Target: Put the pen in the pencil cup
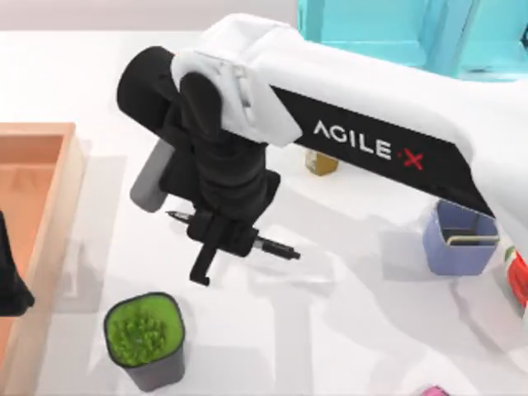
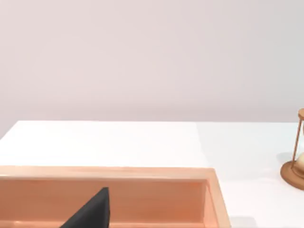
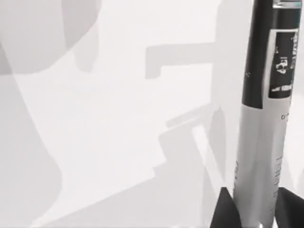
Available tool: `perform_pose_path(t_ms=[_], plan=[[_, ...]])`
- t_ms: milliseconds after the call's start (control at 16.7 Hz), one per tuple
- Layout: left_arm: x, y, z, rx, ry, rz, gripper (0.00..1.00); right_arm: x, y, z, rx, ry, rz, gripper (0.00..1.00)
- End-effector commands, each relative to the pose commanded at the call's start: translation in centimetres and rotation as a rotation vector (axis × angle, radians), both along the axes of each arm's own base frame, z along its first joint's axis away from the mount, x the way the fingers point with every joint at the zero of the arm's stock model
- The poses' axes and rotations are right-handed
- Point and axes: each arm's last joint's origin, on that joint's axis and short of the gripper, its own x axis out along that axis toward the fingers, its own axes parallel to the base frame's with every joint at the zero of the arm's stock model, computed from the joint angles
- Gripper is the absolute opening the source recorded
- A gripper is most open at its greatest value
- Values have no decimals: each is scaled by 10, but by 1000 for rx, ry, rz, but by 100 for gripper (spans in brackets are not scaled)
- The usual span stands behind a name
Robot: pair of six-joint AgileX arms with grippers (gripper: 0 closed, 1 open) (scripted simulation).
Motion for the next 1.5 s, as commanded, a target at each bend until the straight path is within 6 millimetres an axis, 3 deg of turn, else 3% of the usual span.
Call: perform_pose_path(t_ms=[180,300,660,960,1260,1500], plan=[[0,0,0,0,0,0,100,-46,-7,42,2,2,-2,0],[0,0,0,0,0,0,100,-64,-10,54,-5,7,-1,0],[0,0,0,0,0,0,100,-63,-12,55,1,12,-9,0],[0,0,0,0,0,0,100,-28,-39,41,128,77,-118,0],[0,0,0,0,0,0,100,18,-98,42,451,70,-284,0],[0,0,0,0,0,0,100,43,-143,42,707,9,-364,0]])
